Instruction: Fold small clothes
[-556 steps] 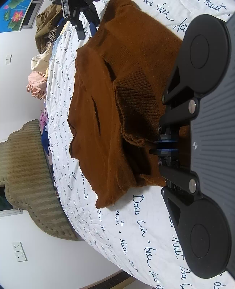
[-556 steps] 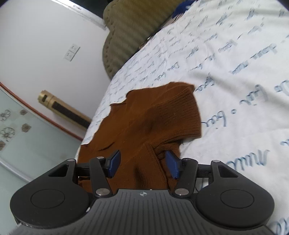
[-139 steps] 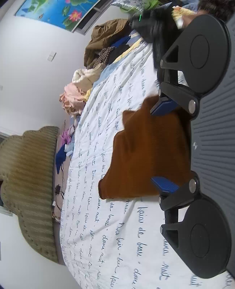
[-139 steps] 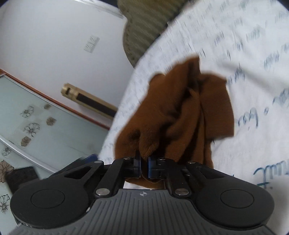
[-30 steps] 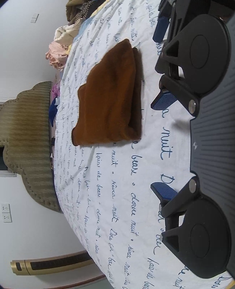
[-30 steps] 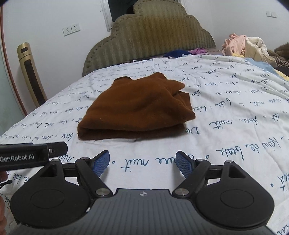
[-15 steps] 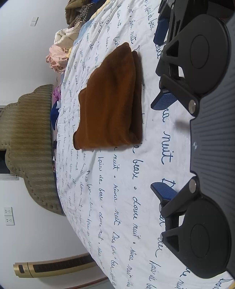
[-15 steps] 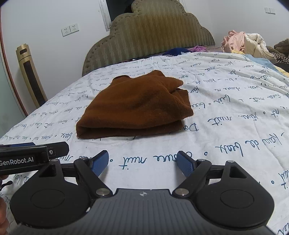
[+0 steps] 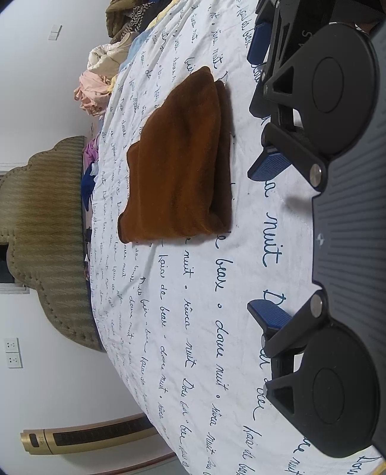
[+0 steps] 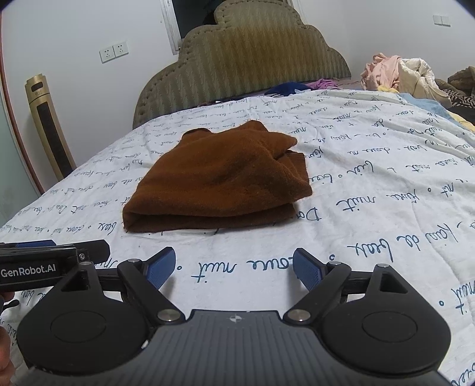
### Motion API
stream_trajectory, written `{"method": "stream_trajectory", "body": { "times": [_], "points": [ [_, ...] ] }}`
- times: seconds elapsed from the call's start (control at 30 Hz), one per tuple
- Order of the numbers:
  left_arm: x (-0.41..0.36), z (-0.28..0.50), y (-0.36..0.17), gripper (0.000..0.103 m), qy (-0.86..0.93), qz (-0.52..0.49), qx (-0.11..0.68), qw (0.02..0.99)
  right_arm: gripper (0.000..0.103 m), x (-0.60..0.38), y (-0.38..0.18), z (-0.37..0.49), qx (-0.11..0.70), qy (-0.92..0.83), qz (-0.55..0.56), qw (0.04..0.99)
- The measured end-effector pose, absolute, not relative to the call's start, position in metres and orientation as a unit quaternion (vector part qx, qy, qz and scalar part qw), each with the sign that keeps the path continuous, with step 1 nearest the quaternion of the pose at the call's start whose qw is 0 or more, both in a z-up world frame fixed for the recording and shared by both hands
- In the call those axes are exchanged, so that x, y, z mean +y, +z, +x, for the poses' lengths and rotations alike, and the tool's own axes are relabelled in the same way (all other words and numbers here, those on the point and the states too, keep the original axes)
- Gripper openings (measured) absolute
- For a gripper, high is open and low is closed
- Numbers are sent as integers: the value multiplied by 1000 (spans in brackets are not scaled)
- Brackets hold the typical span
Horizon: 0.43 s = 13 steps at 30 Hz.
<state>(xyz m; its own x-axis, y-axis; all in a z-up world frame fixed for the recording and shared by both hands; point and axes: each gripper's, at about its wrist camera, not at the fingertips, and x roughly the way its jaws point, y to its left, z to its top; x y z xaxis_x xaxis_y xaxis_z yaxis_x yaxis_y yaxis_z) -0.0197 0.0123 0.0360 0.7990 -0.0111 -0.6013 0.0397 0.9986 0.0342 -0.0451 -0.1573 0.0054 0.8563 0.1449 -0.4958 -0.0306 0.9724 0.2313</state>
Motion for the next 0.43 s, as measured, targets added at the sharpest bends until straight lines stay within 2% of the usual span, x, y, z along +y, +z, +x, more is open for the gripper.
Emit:
{"method": "stream_trajectory", "body": {
  "times": [0.43],
  "points": [
    [15,-25,44,87,-17,11,291,957,86,-160,3,-45,266,44,113,956]
  ]
}}
